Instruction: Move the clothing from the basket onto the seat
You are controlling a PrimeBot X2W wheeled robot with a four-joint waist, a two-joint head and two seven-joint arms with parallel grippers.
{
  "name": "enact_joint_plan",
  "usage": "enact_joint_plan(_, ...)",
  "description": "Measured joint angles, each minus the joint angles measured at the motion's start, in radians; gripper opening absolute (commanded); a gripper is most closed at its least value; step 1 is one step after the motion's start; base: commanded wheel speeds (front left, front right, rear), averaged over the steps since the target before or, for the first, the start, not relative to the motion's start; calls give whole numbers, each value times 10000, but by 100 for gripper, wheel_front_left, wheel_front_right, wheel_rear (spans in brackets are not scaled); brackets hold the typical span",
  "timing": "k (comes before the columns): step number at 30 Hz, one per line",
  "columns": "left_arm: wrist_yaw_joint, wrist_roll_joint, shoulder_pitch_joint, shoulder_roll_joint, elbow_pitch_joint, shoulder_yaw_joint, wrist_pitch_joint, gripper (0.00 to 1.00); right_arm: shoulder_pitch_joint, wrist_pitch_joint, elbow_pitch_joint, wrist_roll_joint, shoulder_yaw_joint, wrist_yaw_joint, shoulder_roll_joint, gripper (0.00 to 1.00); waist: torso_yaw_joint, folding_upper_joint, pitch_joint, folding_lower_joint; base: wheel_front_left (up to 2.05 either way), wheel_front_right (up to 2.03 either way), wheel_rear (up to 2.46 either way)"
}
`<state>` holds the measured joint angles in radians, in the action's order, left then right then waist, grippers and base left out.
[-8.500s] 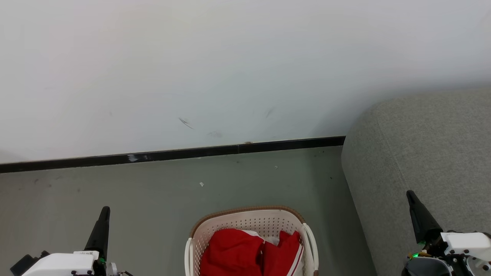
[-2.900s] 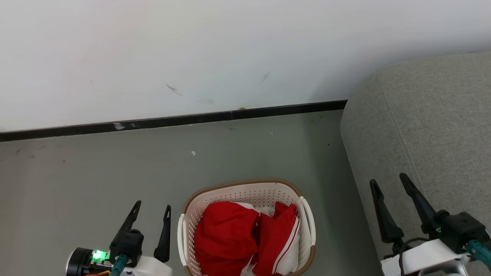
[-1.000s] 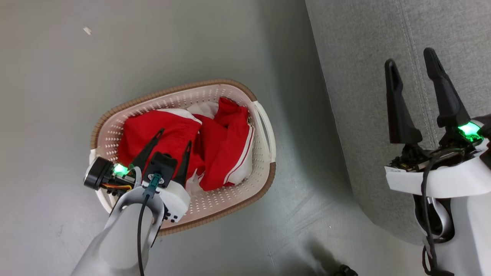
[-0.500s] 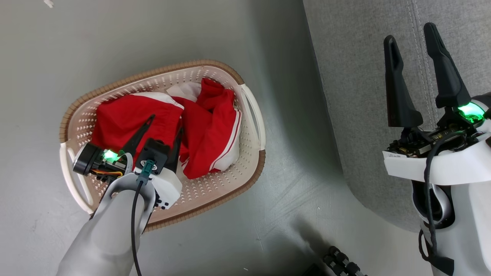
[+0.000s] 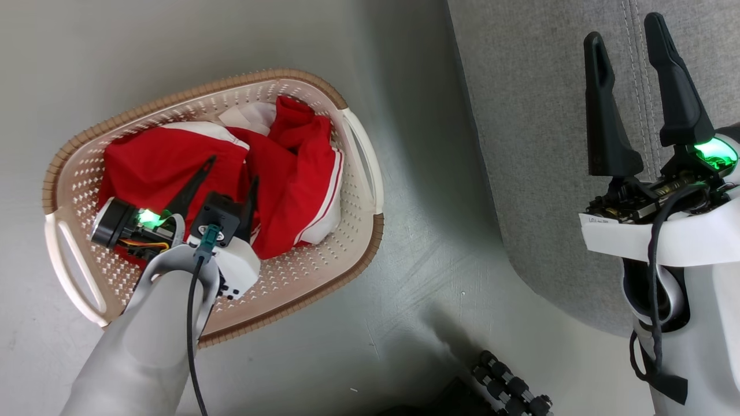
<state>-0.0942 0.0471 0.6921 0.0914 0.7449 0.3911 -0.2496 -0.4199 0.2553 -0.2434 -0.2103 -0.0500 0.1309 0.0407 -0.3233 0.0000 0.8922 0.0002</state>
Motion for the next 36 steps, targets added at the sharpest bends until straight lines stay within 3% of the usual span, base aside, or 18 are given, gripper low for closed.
enact_joint_plan(16, -644, 155, 427, 491, 453, -336, 0, 100, -587, 0, 38, -267, -35, 0, -2, 100, -386, 0, 605, 0, 0, 0, 0)
enact_joint_plan(17, -713, 155, 427, 491, 456, -343, 0, 92, -609, 0, 44, -270, -33, 0, -2, 100, -392, 0, 615, 0, 0, 0, 0)
enact_joint_plan(19, -719, 151, 430, 483, 458, -368, 0, 16, -608, 0, 92, -270, -36, 0, -2, 100, -391, 0, 613, 0, 0, 0, 0)
enact_joint_plan(20, -732, 151, 435, 472, 458, -374, 0, 0, -608, 0, 125, -270, -33, 0, -2, 100, -387, 0, 609, 0, 0, 0, 0)
enact_joint_plan(36, -784, -31, 423, 380, -604, -385, 0, 0, -811, 2, 349, -153, 67, 0, -2, 100, -156, 0, 362, -1, 0, 0, 0)
